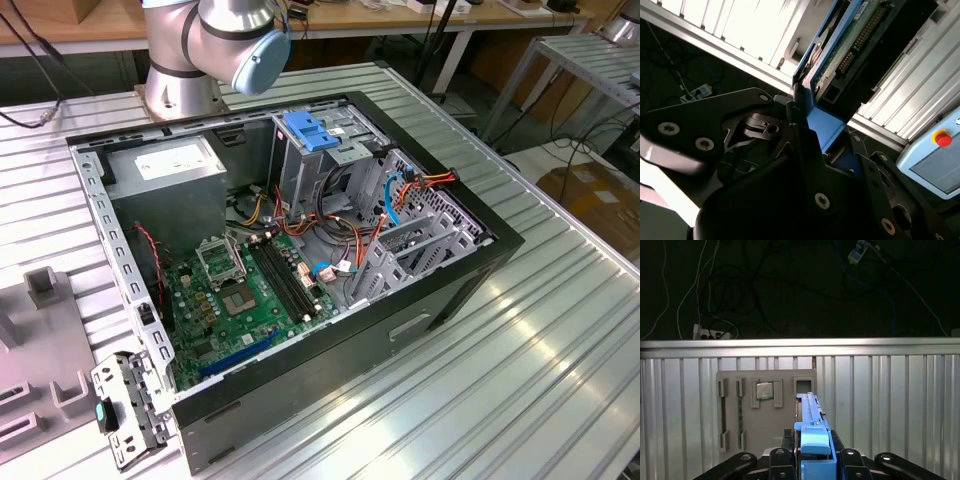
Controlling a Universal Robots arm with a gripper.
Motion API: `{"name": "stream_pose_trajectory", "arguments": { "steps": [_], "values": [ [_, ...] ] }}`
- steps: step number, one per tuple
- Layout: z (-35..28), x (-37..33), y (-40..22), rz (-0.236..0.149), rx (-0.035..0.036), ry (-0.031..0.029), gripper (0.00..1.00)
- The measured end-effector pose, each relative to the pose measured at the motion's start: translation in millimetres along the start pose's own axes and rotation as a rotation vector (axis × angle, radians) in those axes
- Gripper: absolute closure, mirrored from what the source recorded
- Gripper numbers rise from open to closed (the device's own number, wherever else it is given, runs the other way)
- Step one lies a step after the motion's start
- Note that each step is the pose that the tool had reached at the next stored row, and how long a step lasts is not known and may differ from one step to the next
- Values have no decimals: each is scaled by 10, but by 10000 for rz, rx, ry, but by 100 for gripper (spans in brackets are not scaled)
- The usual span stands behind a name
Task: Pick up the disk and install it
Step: 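Pick up the disk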
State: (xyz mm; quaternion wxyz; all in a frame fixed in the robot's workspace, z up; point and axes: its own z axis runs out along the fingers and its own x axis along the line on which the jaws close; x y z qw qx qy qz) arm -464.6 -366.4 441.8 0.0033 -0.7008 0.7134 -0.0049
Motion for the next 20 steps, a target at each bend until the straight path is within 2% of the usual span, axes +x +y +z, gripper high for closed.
{"name": "stream_pose_trajectory", "arguments": {
  "steps": [1,4,7,9,12,18,20],
  "values": [
    [-30,0,-1,0,-1,0,63],
    [-172,0,-4,0,-1,0,63],
    [-251,1,-6,0,-1,0,63],
    [-328,1,-8,-1,-1,0,63],
    [-636,1,-14,0,-2,1,63],
    [-644,1,-18,0,0,0,63],
    [-643,1,-45,-1,-1,0,63]
  ]
}}
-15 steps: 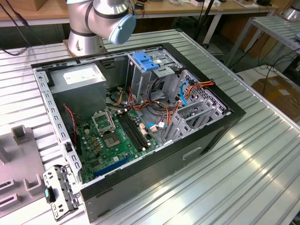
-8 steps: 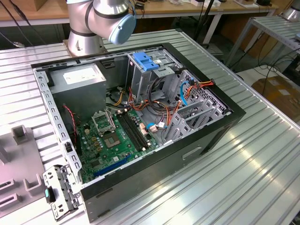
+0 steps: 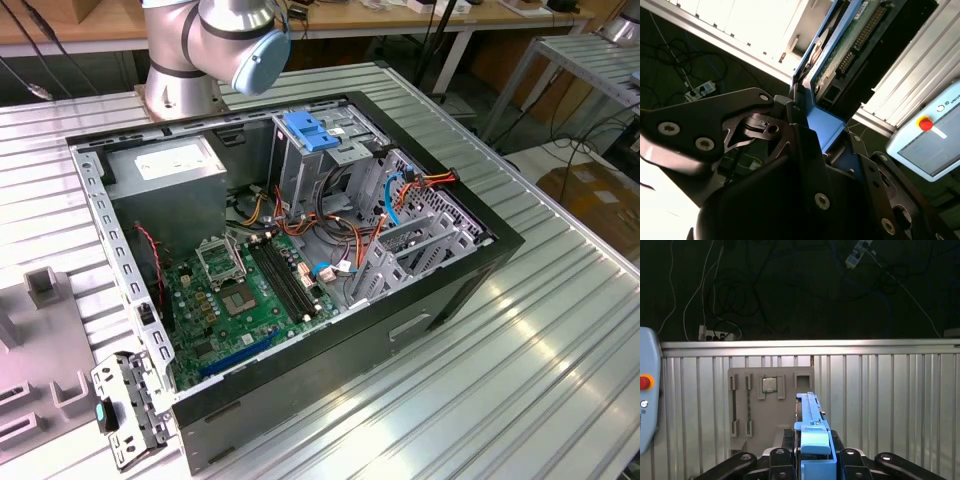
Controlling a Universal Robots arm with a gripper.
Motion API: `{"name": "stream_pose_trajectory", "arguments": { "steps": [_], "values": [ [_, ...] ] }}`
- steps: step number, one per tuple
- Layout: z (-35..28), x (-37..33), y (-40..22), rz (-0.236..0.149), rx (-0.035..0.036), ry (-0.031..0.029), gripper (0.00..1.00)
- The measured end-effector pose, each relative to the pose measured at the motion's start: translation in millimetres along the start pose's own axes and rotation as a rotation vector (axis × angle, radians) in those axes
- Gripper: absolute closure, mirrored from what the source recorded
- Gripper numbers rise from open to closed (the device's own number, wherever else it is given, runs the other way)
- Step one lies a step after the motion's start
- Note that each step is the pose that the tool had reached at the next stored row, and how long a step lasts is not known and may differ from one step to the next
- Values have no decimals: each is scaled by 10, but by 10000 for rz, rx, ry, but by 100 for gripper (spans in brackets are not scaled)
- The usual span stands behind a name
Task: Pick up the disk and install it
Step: 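Pick up the disk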
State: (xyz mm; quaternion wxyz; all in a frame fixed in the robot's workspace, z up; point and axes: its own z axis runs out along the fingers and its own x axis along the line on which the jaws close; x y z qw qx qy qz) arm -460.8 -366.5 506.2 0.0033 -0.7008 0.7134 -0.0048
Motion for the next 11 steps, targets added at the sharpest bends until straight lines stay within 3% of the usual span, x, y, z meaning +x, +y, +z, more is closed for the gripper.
{"name": "stream_pose_trajectory", "arguments": {
  "steps": [11],
  "values": [
    [1,-2,-98,1,1,0,63]
  ]
}}
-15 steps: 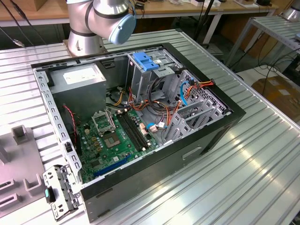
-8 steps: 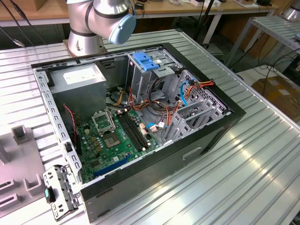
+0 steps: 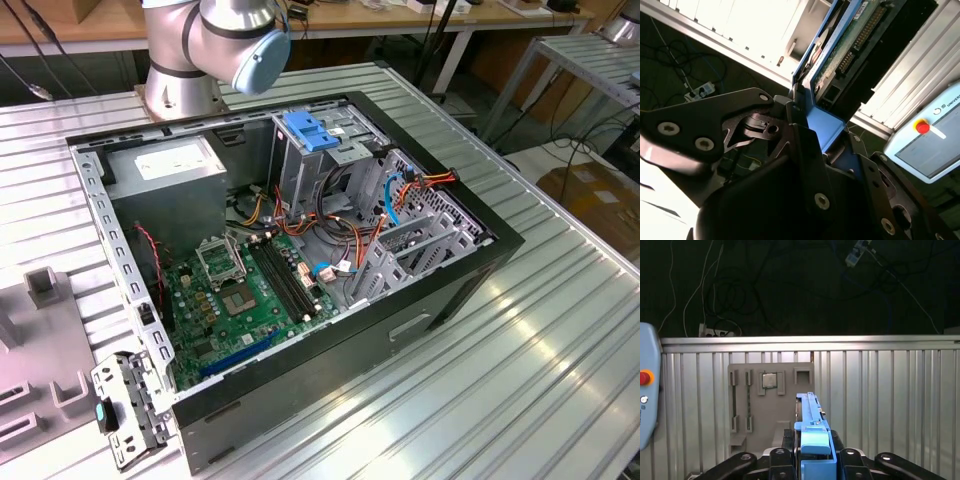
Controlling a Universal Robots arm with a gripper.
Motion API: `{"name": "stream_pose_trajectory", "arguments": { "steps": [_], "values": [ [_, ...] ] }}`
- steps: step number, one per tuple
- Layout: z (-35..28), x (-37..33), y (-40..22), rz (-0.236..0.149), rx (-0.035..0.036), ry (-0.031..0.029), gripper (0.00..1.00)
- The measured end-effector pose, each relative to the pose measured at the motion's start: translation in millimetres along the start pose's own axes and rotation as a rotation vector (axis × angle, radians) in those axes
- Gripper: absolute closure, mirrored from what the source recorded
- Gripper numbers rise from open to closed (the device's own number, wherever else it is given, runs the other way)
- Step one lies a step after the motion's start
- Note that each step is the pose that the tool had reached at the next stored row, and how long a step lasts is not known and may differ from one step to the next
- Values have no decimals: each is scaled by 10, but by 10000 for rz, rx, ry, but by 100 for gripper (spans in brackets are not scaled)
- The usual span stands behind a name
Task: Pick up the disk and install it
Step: 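Pick up the disk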
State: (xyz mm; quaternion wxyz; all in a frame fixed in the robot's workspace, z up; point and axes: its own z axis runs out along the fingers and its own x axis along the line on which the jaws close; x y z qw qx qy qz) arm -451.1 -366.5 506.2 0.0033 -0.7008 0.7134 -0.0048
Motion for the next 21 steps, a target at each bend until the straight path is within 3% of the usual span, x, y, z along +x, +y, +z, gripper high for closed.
{"name": "stream_pose_trajectory", "arguments": {
  "steps": [21],
  "values": [
    [2,-4,-203,0,-1,0,63]
  ]
}}
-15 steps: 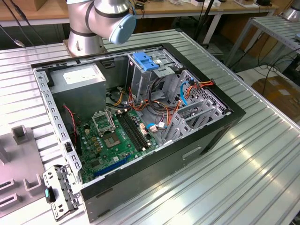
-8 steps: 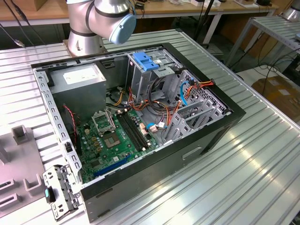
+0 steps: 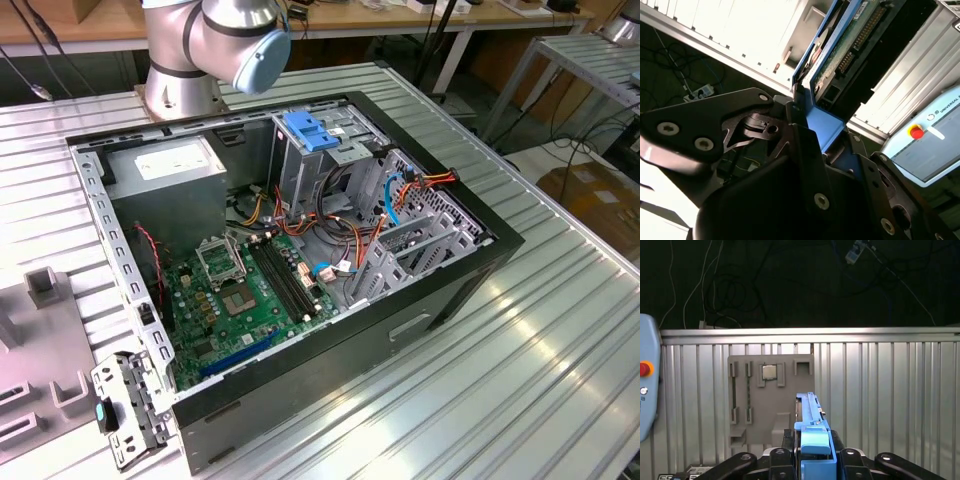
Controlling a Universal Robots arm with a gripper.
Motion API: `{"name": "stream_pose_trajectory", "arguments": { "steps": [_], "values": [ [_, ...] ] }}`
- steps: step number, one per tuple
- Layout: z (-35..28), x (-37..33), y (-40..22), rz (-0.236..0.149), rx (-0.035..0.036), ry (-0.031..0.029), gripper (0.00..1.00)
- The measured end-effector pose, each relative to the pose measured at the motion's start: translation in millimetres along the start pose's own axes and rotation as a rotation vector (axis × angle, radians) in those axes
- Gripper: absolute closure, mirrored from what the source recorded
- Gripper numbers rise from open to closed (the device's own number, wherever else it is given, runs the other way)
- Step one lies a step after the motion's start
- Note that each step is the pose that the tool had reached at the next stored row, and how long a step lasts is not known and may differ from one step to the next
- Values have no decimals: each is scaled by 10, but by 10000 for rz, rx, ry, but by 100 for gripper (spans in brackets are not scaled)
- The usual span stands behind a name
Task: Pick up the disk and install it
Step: 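Pick up the disk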
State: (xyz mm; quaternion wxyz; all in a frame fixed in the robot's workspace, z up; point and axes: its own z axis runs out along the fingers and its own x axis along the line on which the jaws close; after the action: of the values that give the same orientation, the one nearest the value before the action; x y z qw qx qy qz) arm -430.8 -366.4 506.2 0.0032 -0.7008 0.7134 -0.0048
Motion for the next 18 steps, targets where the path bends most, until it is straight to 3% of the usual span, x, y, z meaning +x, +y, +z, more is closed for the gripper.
{"name": "stream_pose_trajectory", "arguments": {
  "steps": [14,18],
  "values": [
    [3,-4,-228,6,0,0,63],
    [3,-4,-230,5,0,0,63]
  ]
}}
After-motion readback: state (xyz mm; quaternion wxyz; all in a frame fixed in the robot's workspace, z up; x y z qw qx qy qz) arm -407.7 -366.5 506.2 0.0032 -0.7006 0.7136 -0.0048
